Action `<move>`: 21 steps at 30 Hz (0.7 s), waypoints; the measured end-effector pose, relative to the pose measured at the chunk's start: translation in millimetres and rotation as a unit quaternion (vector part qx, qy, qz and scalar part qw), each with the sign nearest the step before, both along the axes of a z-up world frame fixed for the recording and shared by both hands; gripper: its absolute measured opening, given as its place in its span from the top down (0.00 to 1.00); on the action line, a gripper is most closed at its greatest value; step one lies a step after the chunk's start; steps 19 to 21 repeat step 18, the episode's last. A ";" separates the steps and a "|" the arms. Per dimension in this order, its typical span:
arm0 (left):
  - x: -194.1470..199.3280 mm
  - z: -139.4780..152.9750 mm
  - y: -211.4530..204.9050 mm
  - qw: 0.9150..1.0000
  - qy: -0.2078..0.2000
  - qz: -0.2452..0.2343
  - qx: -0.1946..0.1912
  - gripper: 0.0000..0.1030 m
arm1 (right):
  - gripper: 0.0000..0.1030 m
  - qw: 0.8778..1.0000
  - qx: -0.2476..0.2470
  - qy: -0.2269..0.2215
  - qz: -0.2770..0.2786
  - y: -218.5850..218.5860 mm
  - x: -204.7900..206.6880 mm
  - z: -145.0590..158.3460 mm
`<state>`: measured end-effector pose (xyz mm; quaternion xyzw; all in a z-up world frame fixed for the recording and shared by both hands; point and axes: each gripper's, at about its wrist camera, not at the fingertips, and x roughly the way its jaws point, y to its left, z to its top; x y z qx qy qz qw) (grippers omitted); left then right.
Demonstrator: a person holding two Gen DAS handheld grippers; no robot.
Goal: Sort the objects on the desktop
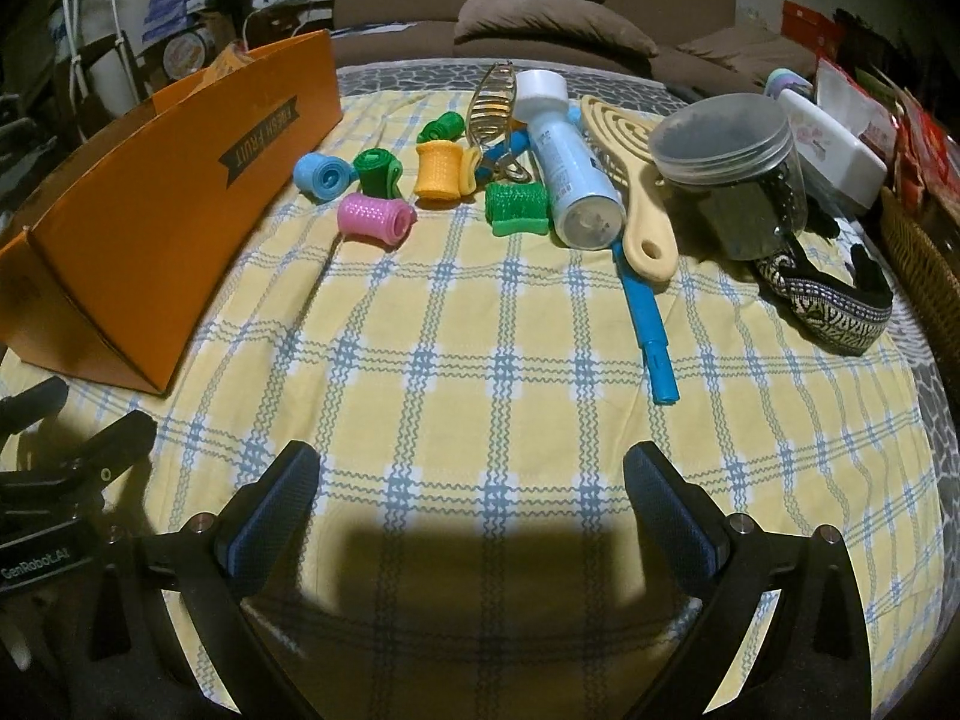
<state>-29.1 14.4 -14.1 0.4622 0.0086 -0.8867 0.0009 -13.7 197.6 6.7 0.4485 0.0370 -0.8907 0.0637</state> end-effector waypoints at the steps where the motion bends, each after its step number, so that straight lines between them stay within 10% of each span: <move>1: -0.3 -0.1 -0.4 1.000 0.000 0.000 0.000 0.00 | 0.00 1.000 0.000 0.000 0.000 0.5 0.1 0.1; 21: -1.5 0.0 -3.9 1.000 0.000 0.000 0.001 0.00 | 0.00 1.000 0.000 0.000 0.000 -0.4 -0.1 -0.6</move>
